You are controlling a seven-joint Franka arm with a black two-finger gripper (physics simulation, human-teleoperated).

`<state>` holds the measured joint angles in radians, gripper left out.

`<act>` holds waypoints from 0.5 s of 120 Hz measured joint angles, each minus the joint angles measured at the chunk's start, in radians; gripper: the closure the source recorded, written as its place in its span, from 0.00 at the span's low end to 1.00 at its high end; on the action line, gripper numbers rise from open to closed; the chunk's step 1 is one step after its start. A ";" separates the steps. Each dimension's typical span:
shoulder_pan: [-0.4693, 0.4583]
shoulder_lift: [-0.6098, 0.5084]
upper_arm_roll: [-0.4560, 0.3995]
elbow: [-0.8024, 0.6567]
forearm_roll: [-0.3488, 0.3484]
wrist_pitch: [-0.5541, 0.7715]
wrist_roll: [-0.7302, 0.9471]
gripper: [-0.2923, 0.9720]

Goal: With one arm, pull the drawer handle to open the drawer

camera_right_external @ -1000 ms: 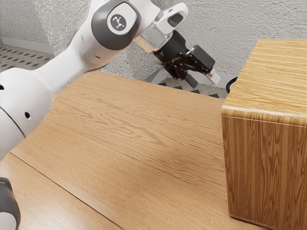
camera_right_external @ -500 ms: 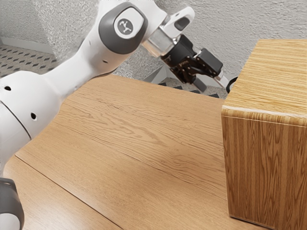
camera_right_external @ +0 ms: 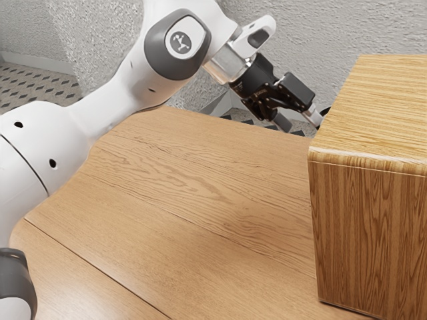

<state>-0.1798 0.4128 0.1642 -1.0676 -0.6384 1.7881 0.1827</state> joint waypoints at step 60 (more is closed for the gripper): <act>0.000 0.001 -0.002 -0.002 0.005 0.003 0.001 0.34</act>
<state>-0.1794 0.4134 0.1627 -1.0699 -0.6333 1.7914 0.1840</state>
